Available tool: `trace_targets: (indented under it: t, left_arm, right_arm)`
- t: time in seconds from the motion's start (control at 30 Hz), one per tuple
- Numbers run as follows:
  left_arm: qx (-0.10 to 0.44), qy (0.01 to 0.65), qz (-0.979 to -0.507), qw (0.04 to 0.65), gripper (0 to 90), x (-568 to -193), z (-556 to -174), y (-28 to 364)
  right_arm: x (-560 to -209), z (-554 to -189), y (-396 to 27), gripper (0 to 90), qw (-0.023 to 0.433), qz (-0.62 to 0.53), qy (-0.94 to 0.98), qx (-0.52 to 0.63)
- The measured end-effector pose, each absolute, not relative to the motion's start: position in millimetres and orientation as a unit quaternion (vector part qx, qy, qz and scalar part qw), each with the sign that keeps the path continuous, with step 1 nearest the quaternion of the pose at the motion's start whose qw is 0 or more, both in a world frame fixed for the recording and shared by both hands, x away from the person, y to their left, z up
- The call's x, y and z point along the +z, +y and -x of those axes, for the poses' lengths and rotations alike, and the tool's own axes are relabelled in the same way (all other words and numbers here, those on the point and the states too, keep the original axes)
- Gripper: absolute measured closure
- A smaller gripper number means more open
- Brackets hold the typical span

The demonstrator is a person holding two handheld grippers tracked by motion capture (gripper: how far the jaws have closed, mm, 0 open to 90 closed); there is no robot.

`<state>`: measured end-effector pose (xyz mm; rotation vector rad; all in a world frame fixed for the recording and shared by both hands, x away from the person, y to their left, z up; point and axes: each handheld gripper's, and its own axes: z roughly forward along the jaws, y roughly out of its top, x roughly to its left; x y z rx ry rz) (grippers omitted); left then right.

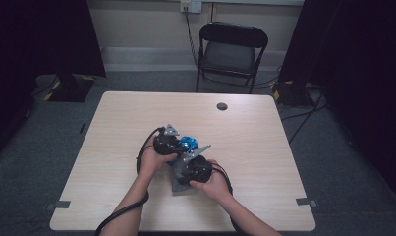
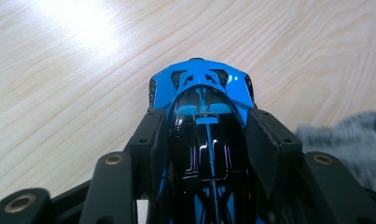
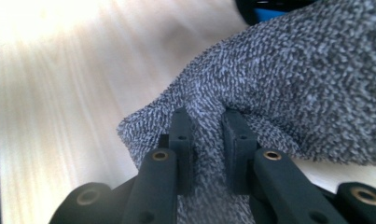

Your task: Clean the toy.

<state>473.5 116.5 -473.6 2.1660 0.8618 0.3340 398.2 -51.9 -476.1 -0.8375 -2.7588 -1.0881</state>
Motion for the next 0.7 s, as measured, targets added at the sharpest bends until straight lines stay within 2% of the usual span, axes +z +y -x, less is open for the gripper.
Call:
trace_targets:
  t: [0.7]
  left_arm:
    - [0.129,0.335,-0.853,0.378,49.5,-472.8,-473.0,117.3]
  right_arm:
    - [-475.0,-380.2,-52.0,76.2,0.059,0.208,-0.908,-0.359]
